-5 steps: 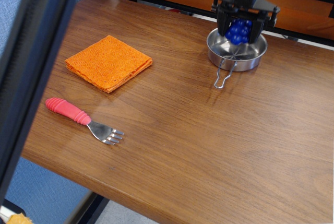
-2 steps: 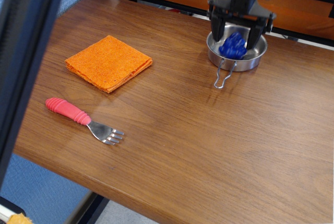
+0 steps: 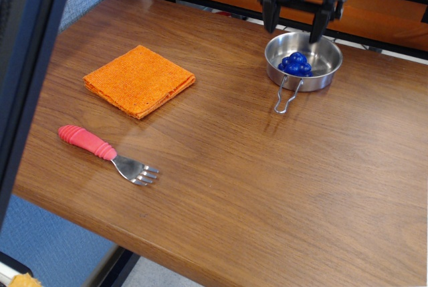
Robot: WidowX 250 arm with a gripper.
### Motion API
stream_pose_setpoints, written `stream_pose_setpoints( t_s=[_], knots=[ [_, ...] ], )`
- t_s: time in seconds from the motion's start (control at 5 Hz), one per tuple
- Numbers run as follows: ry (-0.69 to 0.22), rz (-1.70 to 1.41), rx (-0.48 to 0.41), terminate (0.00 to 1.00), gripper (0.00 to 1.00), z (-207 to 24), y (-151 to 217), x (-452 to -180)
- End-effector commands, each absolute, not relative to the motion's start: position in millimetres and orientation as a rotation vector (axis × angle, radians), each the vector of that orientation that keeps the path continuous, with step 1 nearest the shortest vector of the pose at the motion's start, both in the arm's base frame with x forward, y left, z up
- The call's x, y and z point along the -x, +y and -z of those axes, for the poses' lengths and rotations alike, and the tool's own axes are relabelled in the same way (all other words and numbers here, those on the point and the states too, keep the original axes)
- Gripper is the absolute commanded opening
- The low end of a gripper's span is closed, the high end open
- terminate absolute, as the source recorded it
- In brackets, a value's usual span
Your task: Place the blue object into the pot.
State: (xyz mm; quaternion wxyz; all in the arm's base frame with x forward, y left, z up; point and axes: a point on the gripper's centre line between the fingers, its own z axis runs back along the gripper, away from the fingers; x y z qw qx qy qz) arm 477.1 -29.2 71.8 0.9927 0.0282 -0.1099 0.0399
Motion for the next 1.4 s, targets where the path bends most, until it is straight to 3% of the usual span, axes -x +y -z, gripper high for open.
stream_pose_setpoints(
  t_s=[0.0, 0.4, 0.6, 1.0, 1.2],
  knots=[
    [-0.318, -0.093, -0.068, 0.0, 1.0, -145, -43, -424],
    [-0.332, -0.181, -0.063, 0.0, 1.0, -159, -57, -337],
    [-0.36, -0.148, -0.001, 0.0, 1.0, -166, -62, -310],
    [-0.36, -0.148, -0.001, 0.0, 1.0, -166, -62, -310],
    [-0.36, -0.148, -0.001, 1.0, 1.0, -166, -62, -310]
  ],
)
